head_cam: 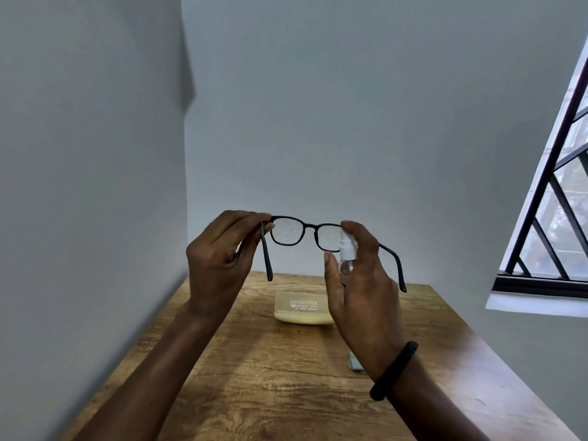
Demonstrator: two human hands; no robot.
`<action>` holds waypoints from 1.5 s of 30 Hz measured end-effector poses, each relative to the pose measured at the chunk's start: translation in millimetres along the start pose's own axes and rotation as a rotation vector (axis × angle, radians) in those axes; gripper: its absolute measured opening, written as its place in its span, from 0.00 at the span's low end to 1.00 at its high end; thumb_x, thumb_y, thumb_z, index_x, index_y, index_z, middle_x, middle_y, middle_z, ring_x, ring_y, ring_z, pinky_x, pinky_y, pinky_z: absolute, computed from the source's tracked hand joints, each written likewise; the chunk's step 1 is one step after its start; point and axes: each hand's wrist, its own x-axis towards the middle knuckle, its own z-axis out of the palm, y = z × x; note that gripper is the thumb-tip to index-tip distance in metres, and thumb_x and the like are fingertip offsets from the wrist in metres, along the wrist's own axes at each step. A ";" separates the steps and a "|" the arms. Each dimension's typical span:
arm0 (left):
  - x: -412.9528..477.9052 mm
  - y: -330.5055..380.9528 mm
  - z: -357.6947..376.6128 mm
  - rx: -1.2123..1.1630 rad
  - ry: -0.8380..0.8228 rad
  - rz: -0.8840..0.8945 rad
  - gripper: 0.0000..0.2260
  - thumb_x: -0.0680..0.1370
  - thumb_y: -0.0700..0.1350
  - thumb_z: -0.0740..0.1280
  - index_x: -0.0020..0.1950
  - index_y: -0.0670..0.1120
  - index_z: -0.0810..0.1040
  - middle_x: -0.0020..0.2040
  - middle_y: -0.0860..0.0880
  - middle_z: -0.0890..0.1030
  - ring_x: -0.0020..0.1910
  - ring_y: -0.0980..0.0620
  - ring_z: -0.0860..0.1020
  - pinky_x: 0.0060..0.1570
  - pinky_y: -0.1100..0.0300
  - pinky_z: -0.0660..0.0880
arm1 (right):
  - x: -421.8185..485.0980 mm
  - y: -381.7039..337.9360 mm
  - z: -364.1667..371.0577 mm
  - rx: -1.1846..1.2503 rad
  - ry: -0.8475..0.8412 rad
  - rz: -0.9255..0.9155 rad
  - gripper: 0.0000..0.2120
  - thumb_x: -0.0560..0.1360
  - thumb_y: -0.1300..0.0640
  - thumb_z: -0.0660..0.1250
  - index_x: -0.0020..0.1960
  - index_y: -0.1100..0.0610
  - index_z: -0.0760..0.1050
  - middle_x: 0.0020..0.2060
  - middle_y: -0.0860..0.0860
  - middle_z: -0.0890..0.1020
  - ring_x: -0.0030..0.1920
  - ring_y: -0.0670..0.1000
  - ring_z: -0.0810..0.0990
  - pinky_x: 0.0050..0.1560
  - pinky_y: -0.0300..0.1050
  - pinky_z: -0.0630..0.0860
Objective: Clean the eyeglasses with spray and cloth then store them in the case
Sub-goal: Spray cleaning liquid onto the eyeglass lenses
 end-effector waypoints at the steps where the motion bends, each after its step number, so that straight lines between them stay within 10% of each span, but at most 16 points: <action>1: -0.1 0.0 0.0 0.001 -0.001 -0.001 0.06 0.77 0.37 0.77 0.52 0.38 0.87 0.47 0.45 0.86 0.45 0.51 0.84 0.51 0.65 0.79 | 0.0 1.4 -0.6 -0.006 0.005 0.007 0.24 0.80 0.54 0.66 0.70 0.48 0.58 0.45 0.51 0.83 0.32 0.49 0.80 0.30 0.39 0.74; 10: -0.3 1.3 1.1 -0.005 -0.005 -0.002 0.06 0.77 0.37 0.77 0.52 0.38 0.87 0.47 0.45 0.86 0.45 0.51 0.84 0.50 0.64 0.80 | -6.2 13.9 5.0 -0.038 -0.029 -0.003 0.22 0.79 0.56 0.67 0.67 0.50 0.60 0.45 0.53 0.85 0.32 0.51 0.83 0.28 0.41 0.76; 16: 0.0 1.1 2.7 -0.002 -0.004 -0.003 0.06 0.77 0.37 0.77 0.52 0.38 0.87 0.47 0.45 0.86 0.46 0.51 0.84 0.52 0.66 0.78 | -8.5 10.1 6.2 0.107 -0.031 0.055 0.18 0.83 0.56 0.61 0.69 0.46 0.61 0.66 0.56 0.78 0.63 0.58 0.79 0.63 0.53 0.75; 22: -0.2 1.4 3.2 -0.004 -0.004 0.000 0.06 0.77 0.37 0.77 0.52 0.37 0.87 0.47 0.45 0.86 0.46 0.51 0.84 0.51 0.65 0.79 | -7.9 17.6 4.0 -0.068 0.003 -0.064 0.23 0.79 0.57 0.68 0.69 0.53 0.61 0.45 0.53 0.84 0.28 0.51 0.81 0.24 0.45 0.77; 30: -2.9 -1.6 4.5 0.015 0.003 -0.004 0.06 0.77 0.38 0.76 0.52 0.38 0.87 0.47 0.45 0.86 0.46 0.53 0.84 0.53 0.70 0.76 | -21.0 31.3 6.3 0.087 -0.063 -0.068 0.26 0.79 0.51 0.66 0.72 0.49 0.58 0.46 0.49 0.83 0.35 0.42 0.79 0.31 0.38 0.73; 40: -14.8 -4.1 -2.8 -0.005 0.005 -0.049 0.06 0.79 0.40 0.75 0.52 0.38 0.87 0.46 0.44 0.86 0.46 0.56 0.82 0.51 0.69 0.77 | -38.7 106.1 27.7 0.325 -0.330 0.381 0.25 0.80 0.65 0.63 0.71 0.52 0.57 0.39 0.53 0.78 0.36 0.52 0.78 0.37 0.49 0.76; 45: -26.7 -3.3 -4.8 -0.005 -0.013 -0.060 0.06 0.79 0.40 0.74 0.52 0.37 0.87 0.46 0.43 0.86 0.47 0.58 0.80 0.52 0.71 0.75 | -37.2 145.9 52.5 0.314 -0.359 0.528 0.23 0.81 0.65 0.64 0.71 0.55 0.60 0.47 0.51 0.76 0.43 0.44 0.78 0.40 0.34 0.72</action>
